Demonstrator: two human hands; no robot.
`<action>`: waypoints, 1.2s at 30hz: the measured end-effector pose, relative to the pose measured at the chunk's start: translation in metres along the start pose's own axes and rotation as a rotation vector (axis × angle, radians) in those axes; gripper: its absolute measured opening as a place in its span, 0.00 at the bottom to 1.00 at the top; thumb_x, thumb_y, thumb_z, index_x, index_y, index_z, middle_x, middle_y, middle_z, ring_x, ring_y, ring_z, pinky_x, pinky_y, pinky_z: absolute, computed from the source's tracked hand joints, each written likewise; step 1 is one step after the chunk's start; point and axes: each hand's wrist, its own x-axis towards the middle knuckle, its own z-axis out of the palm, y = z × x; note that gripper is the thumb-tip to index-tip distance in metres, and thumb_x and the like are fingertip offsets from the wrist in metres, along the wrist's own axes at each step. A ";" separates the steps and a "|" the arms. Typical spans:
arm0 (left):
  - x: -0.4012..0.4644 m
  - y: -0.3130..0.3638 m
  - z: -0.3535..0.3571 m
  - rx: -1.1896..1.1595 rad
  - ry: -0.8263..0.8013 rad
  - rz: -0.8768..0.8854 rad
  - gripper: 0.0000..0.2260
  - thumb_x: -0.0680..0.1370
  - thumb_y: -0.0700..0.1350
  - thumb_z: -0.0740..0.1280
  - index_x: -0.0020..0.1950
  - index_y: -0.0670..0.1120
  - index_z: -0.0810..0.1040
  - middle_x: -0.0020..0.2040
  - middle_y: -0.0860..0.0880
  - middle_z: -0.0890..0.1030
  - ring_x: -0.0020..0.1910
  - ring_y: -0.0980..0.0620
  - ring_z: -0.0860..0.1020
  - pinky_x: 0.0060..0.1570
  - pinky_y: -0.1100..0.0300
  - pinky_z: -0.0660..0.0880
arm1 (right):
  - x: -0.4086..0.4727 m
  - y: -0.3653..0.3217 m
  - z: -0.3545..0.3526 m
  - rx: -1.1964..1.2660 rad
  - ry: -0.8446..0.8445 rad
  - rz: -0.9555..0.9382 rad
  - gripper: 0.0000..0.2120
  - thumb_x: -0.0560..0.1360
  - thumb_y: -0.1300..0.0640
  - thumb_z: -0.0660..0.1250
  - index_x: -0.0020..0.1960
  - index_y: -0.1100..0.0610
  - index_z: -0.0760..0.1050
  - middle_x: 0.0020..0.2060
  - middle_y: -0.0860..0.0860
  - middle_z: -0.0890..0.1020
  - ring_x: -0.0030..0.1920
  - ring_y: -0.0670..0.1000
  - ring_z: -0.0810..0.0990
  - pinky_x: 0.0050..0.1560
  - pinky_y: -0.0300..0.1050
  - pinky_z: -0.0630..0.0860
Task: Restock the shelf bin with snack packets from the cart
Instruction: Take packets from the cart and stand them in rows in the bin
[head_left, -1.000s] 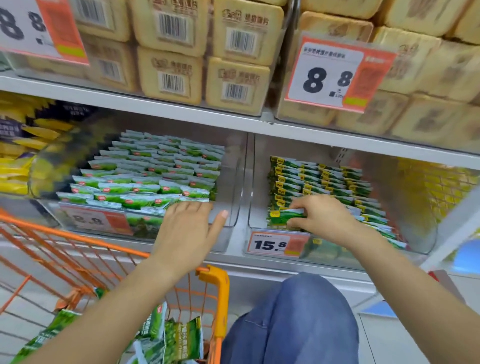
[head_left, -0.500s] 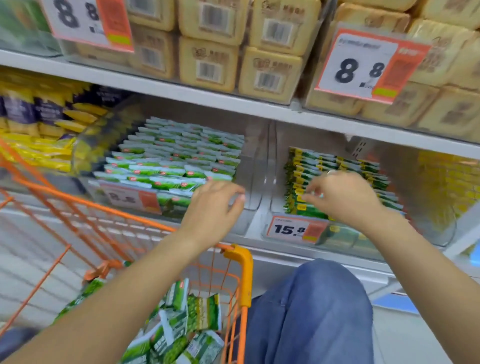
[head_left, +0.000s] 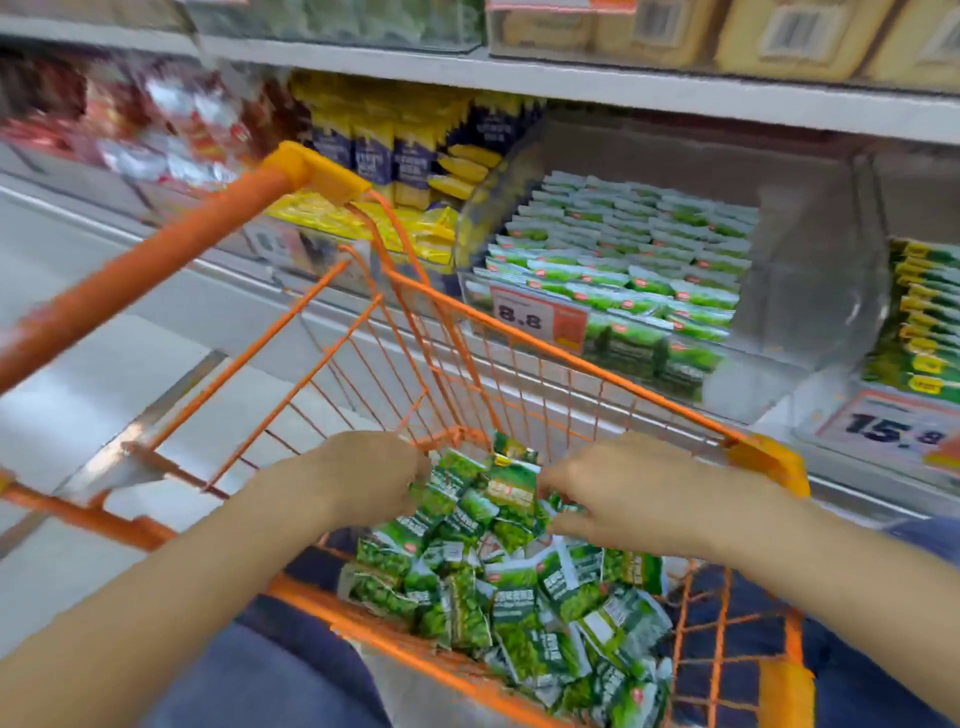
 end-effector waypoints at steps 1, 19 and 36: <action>-0.001 -0.007 0.004 0.003 -0.017 -0.047 0.18 0.81 0.52 0.60 0.70 0.50 0.69 0.66 0.48 0.74 0.64 0.48 0.73 0.60 0.54 0.72 | 0.016 -0.005 0.004 0.000 -0.046 0.008 0.18 0.80 0.45 0.59 0.65 0.54 0.71 0.55 0.54 0.79 0.54 0.56 0.78 0.49 0.50 0.76; 0.015 -0.018 0.022 -0.181 -0.054 -0.064 0.20 0.82 0.56 0.56 0.64 0.42 0.75 0.50 0.45 0.80 0.53 0.45 0.78 0.53 0.51 0.74 | 0.119 -0.011 0.071 -0.281 -0.159 0.018 0.28 0.76 0.45 0.66 0.69 0.60 0.64 0.59 0.56 0.74 0.60 0.55 0.73 0.53 0.48 0.72; 0.009 -0.014 0.012 -0.334 0.271 0.013 0.15 0.83 0.48 0.56 0.68 0.49 0.71 0.61 0.48 0.78 0.55 0.49 0.76 0.49 0.59 0.71 | 0.090 -0.011 0.026 0.238 -0.254 0.092 0.24 0.79 0.62 0.59 0.73 0.58 0.60 0.41 0.54 0.75 0.32 0.50 0.72 0.29 0.42 0.69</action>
